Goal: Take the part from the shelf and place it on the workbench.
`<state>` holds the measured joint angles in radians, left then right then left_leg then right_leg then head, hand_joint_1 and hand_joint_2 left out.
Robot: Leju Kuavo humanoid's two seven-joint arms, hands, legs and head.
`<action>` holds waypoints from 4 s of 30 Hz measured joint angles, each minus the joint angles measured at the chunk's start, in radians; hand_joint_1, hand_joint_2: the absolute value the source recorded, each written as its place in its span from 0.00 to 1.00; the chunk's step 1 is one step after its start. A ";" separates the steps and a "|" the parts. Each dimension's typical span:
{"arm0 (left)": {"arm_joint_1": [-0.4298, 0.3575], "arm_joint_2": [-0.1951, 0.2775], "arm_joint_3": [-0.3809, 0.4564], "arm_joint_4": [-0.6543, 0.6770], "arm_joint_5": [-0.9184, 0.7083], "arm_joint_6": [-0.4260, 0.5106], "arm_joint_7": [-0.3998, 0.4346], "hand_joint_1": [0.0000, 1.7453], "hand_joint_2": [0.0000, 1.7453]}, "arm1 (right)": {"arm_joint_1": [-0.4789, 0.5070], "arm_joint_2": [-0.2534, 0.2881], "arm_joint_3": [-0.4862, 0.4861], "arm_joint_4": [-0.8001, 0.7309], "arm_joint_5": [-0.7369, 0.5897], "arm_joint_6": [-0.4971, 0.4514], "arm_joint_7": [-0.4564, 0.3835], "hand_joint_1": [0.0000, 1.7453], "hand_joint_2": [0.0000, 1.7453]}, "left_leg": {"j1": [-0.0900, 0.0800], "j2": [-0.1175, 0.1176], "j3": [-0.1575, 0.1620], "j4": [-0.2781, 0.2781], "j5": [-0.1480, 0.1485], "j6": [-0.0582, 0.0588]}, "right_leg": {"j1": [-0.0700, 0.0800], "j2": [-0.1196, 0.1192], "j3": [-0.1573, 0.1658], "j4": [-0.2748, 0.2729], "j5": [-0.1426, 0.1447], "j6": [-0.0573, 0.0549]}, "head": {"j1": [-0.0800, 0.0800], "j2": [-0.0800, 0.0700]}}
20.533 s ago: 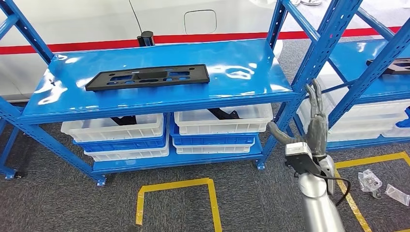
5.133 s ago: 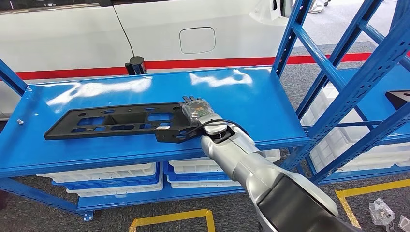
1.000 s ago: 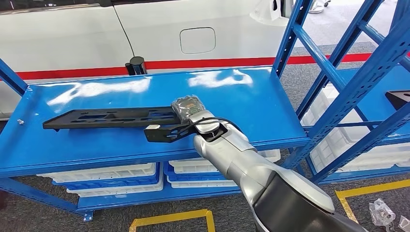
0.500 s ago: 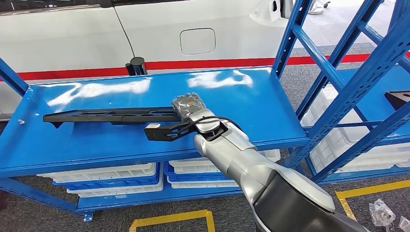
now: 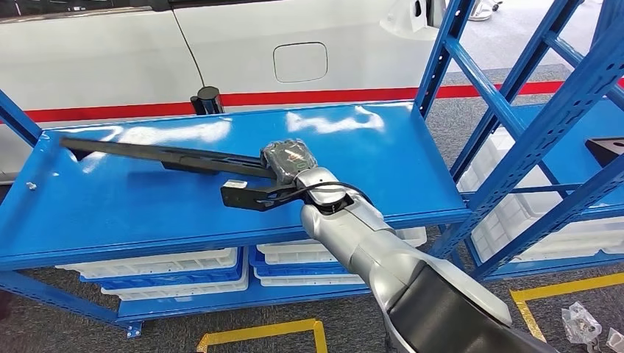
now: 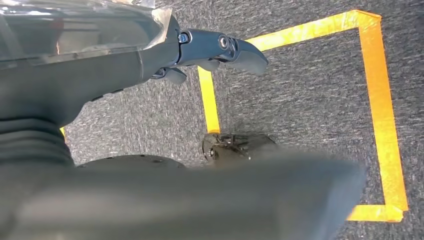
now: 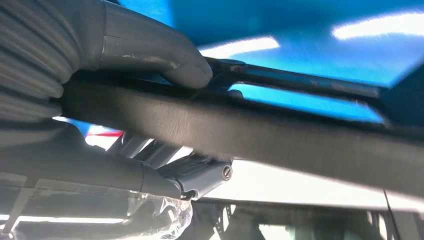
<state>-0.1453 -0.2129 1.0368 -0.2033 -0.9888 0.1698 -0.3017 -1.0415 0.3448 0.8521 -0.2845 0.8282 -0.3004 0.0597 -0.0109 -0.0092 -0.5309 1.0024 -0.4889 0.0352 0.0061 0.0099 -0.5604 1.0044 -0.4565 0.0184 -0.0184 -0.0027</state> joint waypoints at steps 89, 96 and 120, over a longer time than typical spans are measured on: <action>-0.030 0.002 -0.027 0.000 0.007 0.008 0.051 0.00 1.00 | 0.847 -0.301 -0.881 -1.350 -0.232 -0.395 -0.623 1.00 1.00 | 0.032 0.000 0.033 -0.014 -0.030 -0.012 | -0.047 -0.007 -0.084 0.064 0.021 0.086 | 0.009 0.000; -0.028 0.002 -0.026 0.000 0.021 0.014 0.043 0.00 1.00 | 0.841 -0.306 -0.882 -1.356 -0.231 -0.387 -0.618 1.00 1.00 | 0.034 0.004 -0.002 0.066 -0.089 -0.040 | -0.047 0.001 -0.053 0.024 0.012 0.031 | 0.008 0.000; -0.023 -0.009 -0.021 0.000 0.039 0.019 0.021 0.00 1.00 | 0.798 -0.339 -0.858 -1.357 -0.209 -0.349 -0.570 1.00 1.00 | 0.003 0.000 -0.060 0.021 0.022 -0.005 | -0.022 -0.004 -0.018 0.000 0.000 0.026 | 0.011 0.000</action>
<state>-0.1681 -0.2220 1.0159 -0.2037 -0.9503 0.1892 -0.2811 -0.2431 0.0062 -0.0064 -1.6411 0.6191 -0.6497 -0.5108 -0.0079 -0.0097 -0.5914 1.0231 -0.4665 0.0301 -0.0164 0.0063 -0.5785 1.0044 -0.4567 0.0440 -0.0076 -0.0027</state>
